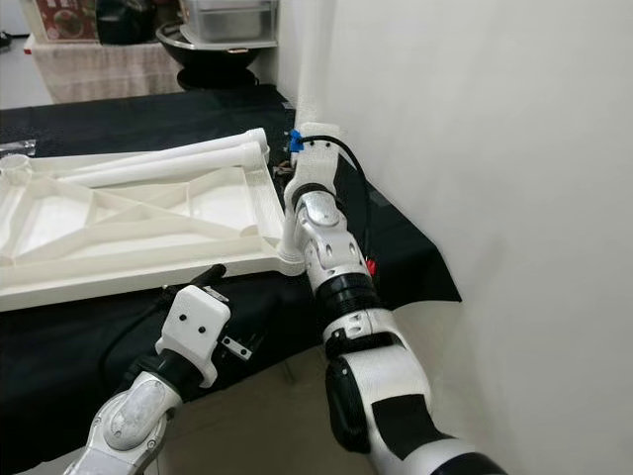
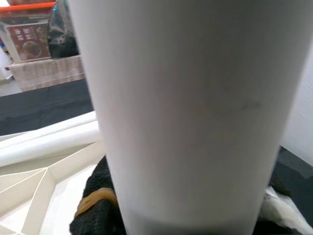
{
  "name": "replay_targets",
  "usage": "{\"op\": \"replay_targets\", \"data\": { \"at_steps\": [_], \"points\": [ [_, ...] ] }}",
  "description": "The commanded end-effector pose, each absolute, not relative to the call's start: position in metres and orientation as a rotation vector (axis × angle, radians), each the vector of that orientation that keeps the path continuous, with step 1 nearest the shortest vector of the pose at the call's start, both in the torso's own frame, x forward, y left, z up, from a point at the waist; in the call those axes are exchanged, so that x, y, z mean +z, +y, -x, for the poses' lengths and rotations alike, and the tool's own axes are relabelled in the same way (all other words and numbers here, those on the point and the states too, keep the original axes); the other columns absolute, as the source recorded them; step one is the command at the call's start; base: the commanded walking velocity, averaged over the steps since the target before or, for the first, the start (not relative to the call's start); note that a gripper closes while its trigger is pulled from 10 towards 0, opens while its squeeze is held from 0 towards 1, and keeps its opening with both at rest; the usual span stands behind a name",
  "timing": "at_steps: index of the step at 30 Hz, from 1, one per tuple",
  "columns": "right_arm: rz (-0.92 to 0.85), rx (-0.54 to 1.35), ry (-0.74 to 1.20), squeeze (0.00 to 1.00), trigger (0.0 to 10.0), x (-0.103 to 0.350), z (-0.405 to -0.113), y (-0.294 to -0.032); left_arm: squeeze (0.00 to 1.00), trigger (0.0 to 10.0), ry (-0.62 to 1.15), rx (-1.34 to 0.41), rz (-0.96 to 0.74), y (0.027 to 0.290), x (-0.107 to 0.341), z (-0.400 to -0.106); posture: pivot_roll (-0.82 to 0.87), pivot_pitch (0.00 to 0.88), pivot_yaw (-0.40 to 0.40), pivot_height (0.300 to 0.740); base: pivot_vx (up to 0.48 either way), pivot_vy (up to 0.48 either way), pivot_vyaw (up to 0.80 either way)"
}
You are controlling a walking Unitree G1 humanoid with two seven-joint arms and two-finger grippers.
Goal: Building children table
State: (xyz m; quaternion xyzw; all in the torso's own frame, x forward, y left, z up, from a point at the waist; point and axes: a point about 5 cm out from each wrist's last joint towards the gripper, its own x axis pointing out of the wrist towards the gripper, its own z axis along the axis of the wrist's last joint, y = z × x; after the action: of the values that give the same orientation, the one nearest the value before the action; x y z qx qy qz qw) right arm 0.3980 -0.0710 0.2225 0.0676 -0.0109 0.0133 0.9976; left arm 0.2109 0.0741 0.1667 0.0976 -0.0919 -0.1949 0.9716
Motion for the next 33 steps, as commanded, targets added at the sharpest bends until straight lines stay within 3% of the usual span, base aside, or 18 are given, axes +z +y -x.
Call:
{"op": "replay_targets", "data": {
  "at_steps": [1, 6, 7, 10, 11, 12, 14, 17, 18, 21, 23, 26, 28, 33],
  "points": [
    [-0.146, 0.049, -0.033, 1.00, 10.0, 0.223, -0.399, -0.072, 0.00, 10.0, -0.198, -0.390, -0.207, 0.074, 0.168, -0.211, 0.04, 0.000, -0.097, 0.740, 0.000, 0.000, 0.00],
    [-0.091, 0.117, -0.118, 1.00, 10.0, 0.234, -0.400, -0.070, 0.00, 10.0, -0.198, -0.393, -0.209, 0.073, 0.168, -0.212, 0.03, 0.000, -0.101, 0.740, 0.000, 0.000, 0.00],
    [-0.086, 0.164, -0.130, 0.00, 10.0, 0.237, -0.403, -0.072, 0.00, 10.0, -0.198, -0.393, -0.206, 0.073, 0.169, -0.212, 0.03, 0.000, -0.101, 0.740, 0.000, 0.000, 0.00],
    [-0.075, 0.177, -0.130, 0.00, 10.0, 0.237, -0.405, -0.076, 0.00, 10.0, -0.199, -0.392, -0.203, 0.073, 0.169, -0.212, 0.03, 0.000, -0.097, 0.740, 0.000, 0.000, 0.00],
    [-0.040, 0.292, -0.072, 0.00, 10.0, 0.226, -0.407, -0.077, 0.00, 10.0, -0.201, -0.395, -0.196, 0.072, 0.169, -0.212, 0.03, 0.000, -0.101, 0.740, 0.000, 0.000, 0.00],
    [-0.040, 0.292, -0.072, 0.00, 10.0, 0.226, -0.407, -0.077, 0.00, 10.0, -0.201, -0.395, -0.196, 0.072, 0.169, -0.212, 0.03, 0.000, -0.101, 0.740, 0.000, 0.000, 0.00],
    [-0.055, 0.592, 0.070, 0.00, 10.0, 0.201, -0.403, -0.079, 0.00, 10.0, -0.203, -0.411, -0.192, 0.069, 0.169, -0.212, 0.03, 0.000, -0.104, 0.740, 0.000, 0.000, 0.00],
    [-0.055, 0.592, 0.070, 0.00, 10.0, 0.201, -0.403, -0.079, 0.00, 10.0, -0.203, -0.411, -0.192, 0.069, 0.169, -0.212, 0.03, 0.000, -0.104, 0.740, 0.000, 0.000, 0.00],
    [-0.078, 0.736, 0.114, 0.00, 10.0, 0.195, -0.398, -0.080, 0.00, 10.0, -0.202, -0.412, -0.190, 0.069, 0.169, -0.212, 0.03, 0.000, -0.109, 0.740, 0.000, 0.000, 0.00],
    [-0.078, 0.736, 0.114, 0.00, 10.0, 0.195, -0.398, -0.080, 0.00, 10.0, -0.202, -0.412, -0.190, 0.069, 0.169, -0.212, 0.03, 0.000, -0.109, 0.740, 0.000, 0.000, 0.00],
    [-0.058, 1.008, 0.098, 0.00, 10.0, 0.203, -0.388, -0.079, 0.00, 10.0, -0.202, -0.410, -0.191, 0.069, 0.169, -0.212, 0.04, 0.000, -0.108, 0.740, 0.000, 0.000, 0.00],
    [-0.058, 1.008, 0.098, 0.00, 10.0, 0.203, -0.388, -0.079, 0.00, 10.0, -0.202, -0.410, -0.191, 0.069, 0.169, -0.212, 0.04, 0.000, -0.108, 0.740, 0.000, 0.000, 0.00],
    [-0.089, 1.270, 0.033, 0.00, 10.0, 0.222, -0.378, -0.074, 0.00, 10.0, -0.202, -0.407, -0.191, 0.070, 0.170, -0.212, 0.04, 0.000, -0.107, 0.740, 0.000, 0.000, 0.00],
    [-0.101, 1.377, 0.011, 0.00, 10.0, 0.230, -0.375, -0.069, 0.00, 10.0, -0.204, -0.405, -0.193, 0.071, 0.171, -0.212, 0.04, 0.000, -0.111, 0.740, 0.000, 0.000, 0.00]
  ]
}}
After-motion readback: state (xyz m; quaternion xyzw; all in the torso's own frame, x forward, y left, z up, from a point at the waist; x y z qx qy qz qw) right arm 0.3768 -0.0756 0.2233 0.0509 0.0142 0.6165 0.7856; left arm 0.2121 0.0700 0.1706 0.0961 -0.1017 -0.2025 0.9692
